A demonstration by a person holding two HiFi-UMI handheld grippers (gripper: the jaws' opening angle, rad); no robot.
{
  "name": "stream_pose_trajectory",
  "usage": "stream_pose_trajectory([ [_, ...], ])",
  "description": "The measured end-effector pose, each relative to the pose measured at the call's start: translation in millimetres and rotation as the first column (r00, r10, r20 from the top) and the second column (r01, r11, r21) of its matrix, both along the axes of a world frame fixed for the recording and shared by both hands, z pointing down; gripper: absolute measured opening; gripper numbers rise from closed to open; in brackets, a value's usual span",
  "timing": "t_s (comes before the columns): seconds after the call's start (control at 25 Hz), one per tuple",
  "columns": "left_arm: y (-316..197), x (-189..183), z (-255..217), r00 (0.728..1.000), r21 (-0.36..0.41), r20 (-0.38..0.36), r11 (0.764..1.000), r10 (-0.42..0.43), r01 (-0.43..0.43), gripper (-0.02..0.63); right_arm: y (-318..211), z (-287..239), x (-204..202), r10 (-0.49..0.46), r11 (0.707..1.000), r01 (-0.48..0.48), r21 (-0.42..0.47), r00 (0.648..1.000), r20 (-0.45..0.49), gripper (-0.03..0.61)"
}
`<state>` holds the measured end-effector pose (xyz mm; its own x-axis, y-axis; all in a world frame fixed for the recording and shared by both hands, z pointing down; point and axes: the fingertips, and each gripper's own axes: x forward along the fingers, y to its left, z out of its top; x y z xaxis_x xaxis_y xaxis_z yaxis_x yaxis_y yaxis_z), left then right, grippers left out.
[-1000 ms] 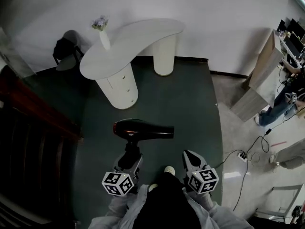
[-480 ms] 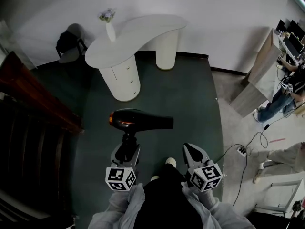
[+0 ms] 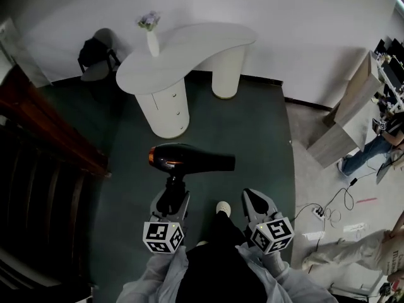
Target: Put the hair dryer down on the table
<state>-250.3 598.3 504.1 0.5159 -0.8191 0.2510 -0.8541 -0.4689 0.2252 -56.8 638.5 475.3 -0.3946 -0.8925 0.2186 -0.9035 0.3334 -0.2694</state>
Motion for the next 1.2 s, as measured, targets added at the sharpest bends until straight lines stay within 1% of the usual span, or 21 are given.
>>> stream_pose_trajectory([
  [0.24,-87.1,15.0,-8.1,0.998,0.0,-0.019,0.998,-0.056,0.056,0.261,-100.3,-4.0,13.3,-0.08,0.997,0.08,-0.014,0.996,-0.038,0.009],
  [0.36,-130.2,30.3,-13.1,0.996,0.005,-0.027,0.996,-0.084,0.084,0.261,-145.8,-7.7,28.6,-0.118,0.993,0.118,-0.014,0.992,-0.045,0.009],
  [0.56,-193.7,54.1,-17.0,0.992,0.014,-0.048,0.993,-0.118,0.119,0.261,-209.0,-11.8,53.1,-0.146,0.989,0.146,-0.003,0.988,-0.041,0.009],
  [0.68,-216.8,65.0,-13.1,0.99,0.018,-0.054,0.991,-0.131,0.133,0.261,-231.3,-6.5,63.8,-0.148,0.989,0.148,-0.004,0.988,-0.031,0.009],
  [0.8,-218.5,67.7,-6.9,0.989,0.008,-0.069,0.991,-0.134,0.135,0.261,-236.5,-1.3,65.1,-0.15,0.989,0.15,-0.003,0.988,-0.022,0.009],
  [0.88,-224.2,73.2,-5.6,0.988,-0.002,-0.066,0.991,-0.137,0.137,0.261,-243.3,-0.6,70.2,-0.153,0.988,0.153,-0.007,0.988,-0.01,0.009],
  [1.0,-240.3,82.4,-2.1,0.988,-0.021,-0.057,0.99,-0.14,0.139,0.261,-258.4,6.7,78.3,-0.157,0.987,0.157,-0.031,0.988,0.01,0.009],
  [1.2,-267.9,84.4,6.9,0.989,-0.042,-0.054,0.99,-0.135,0.133,0.261,-283.8,18.2,77.4,-0.158,0.986,0.158,-0.057,0.987,0.013,0.009],
])
